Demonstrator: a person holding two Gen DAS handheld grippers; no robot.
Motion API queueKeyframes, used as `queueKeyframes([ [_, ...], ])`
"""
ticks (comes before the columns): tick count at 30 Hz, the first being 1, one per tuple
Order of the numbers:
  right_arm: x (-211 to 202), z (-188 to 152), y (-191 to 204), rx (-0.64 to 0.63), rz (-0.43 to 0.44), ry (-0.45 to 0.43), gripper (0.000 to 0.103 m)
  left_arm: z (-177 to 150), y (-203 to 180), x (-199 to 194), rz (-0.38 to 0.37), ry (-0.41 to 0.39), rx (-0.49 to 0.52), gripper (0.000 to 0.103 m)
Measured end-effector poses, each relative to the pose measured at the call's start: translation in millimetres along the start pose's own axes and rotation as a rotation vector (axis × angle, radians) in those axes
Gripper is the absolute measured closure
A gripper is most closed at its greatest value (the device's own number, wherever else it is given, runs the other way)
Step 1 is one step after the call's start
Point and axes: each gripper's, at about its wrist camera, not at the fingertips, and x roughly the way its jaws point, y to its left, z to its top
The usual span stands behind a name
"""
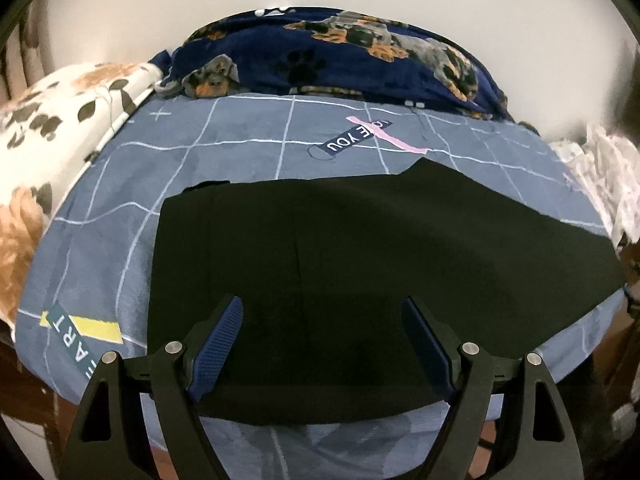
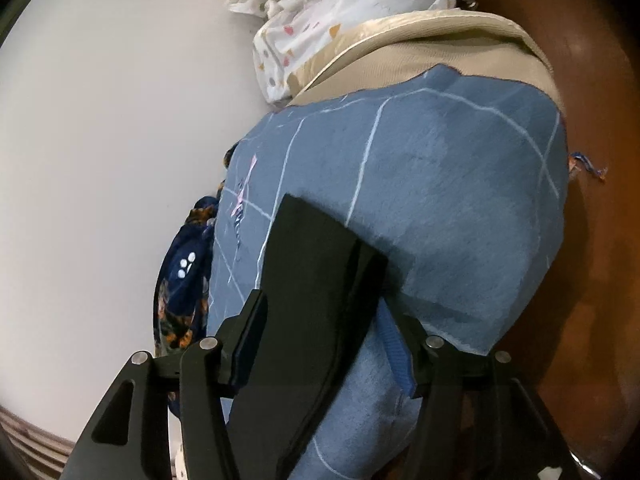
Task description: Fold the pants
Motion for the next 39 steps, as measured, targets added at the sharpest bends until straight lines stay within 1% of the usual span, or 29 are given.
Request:
queueKeyframes([
  [4,10,-3,4,-0.010,0.017,0.032,0.047,-1,-7,2,0.027,0.004,0.047,0.021],
  [10,17,-5,6,-0.011,0.058,0.040,0.042,-2,-13,6,0.046,0.018,0.077,0.021],
  [19,22,-2,3,-0.006,0.091,0.043,0.041,-2,-12,14,0.064,0.046,0.075,0.021],
  [23,23,-1,0,-0.007,0.102,0.034,0.042,-2,-5,17,0.060,0.064,0.050,0.021],
  [24,24,0,-1,-0.001,0.108,0.030,0.045,-2,-3,17,0.056,0.063,0.041,0.021],
  [25,24,0,-2,-0.002,0.101,0.030,0.062,-1,-1,18,0.053,0.063,0.032,0.021],
  [26,25,0,-4,-0.013,0.072,0.035,0.075,-1,1,18,0.052,0.065,0.022,0.021],
  [27,28,-1,-7,-0.029,0.016,0.055,0.090,-2,2,19,0.051,0.069,0.015,0.021],
  [29,28,-1,-15,-0.002,0.064,0.054,0.090,-2,4,21,0.050,0.082,0.003,0.021],
  [32,28,1,-17,0.001,0.105,0.065,0.089,-3,3,23,0.052,0.089,0.002,0.021],
  [34,28,3,-23,0.055,0.180,0.070,0.084,-4,2,24,0.055,0.088,0.011,0.021],
  [35,27,4,-28,0.087,0.202,0.068,0.080,-4,0,24,0.057,0.088,0.017,0.021],
  [36,27,5,-34,0.120,0.210,0.064,0.073,-4,0,25,0.057,0.090,0.021,0.021],
  [37,26,5,-37,0.134,0.233,0.062,0.071,-5,0,25,0.058,0.093,0.024,0.021],
  [39,25,6,-40,0.151,0.252,0.061,0.069,-5,-1,27,0.060,0.099,0.026,0.021],
])
